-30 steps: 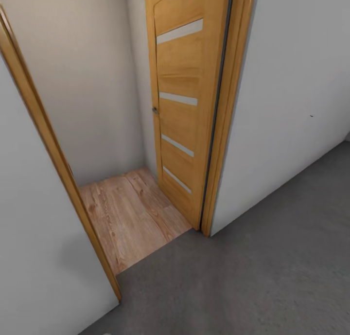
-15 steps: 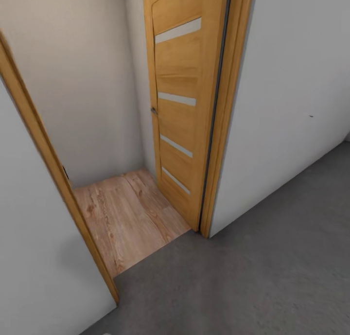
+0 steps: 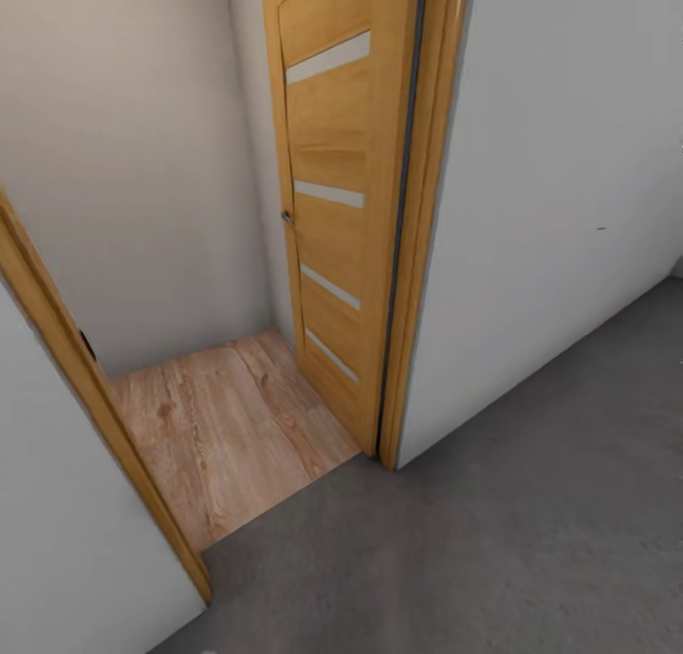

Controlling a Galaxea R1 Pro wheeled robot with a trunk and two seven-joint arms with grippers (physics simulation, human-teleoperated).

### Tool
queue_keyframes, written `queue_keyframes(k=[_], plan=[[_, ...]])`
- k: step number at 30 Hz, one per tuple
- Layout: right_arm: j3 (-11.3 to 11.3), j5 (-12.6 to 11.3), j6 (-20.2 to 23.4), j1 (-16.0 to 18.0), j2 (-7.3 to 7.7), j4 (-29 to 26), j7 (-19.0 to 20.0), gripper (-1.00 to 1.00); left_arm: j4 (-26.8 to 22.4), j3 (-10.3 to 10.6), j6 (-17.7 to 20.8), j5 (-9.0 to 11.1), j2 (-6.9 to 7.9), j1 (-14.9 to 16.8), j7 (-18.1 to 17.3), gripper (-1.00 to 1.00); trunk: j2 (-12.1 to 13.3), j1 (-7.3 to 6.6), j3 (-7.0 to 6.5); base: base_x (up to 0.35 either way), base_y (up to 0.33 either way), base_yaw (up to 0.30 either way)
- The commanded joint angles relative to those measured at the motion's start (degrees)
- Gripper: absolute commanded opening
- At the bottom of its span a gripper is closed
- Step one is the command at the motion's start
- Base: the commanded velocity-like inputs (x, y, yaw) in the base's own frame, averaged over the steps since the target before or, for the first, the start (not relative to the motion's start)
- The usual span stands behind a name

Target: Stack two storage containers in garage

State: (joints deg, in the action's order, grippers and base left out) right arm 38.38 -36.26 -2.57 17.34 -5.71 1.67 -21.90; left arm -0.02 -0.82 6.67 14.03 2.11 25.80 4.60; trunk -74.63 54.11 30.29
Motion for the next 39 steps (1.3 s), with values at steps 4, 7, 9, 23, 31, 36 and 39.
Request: queue_keyframes(k=[4,7,9,23,31,36,39], plan=[[0.5,-0.6,-0.2,0.1,-0.02,0.2,0.0,1.0,0.0,-0.1,0.2,0.3,0.0,0.0,0.1,1.0,0.0,0.01,0.05,0.137,-0.268,0.0],[0.5,-0.6,-0.2,0.1,-0.05,0.2,0.0,1.0,0.0,-0.1,0.2,0.3,0.0,0.0,0.1,1.0,0.0,0.01,0.05,0.144,-0.268,0.0],[0.5,-0.5,-0.2,0.1,-0.08,0.2,0.0,1.0,0.0,-0.1,0.2,0.3,0.0,0.0,0.1,1.0,0.0,0.01,0.05,0.154,-0.262,0.0],[0.5,-0.4,-0.2,0.1,0.26,0.2,0.0,1.0,0.0,-0.1,0.2,0.3,0.01,0.0,0.1,1.0,0.0,0.01,0.05,0.197,-0.231,0.221],[0.5,-0.4,-0.2,0.1,0.26,0.2,0.0,1.0,0.0,-0.1,0.2,0.3,0.0,0.0,0.1,1.0,0.0,0.01,0.05,0.205,-0.223,0.267],[0.5,-0.4,-0.2,0.1,0.26,0.2,0.0,1.0,0.0,-0.1,0.2,0.3,0.0,0.0,0.1,1.0,0.0,0.01,0.05,0.205,-0.221,0.267],[0.5,-0.4,-0.2,0.1,0.27,0.2,0.0,1.0,0.0,-0.1,0.2,0.3,0.0,0.0,0.1,1.0,0.0,0.01,0.05,0.206,-0.2,0.267]])
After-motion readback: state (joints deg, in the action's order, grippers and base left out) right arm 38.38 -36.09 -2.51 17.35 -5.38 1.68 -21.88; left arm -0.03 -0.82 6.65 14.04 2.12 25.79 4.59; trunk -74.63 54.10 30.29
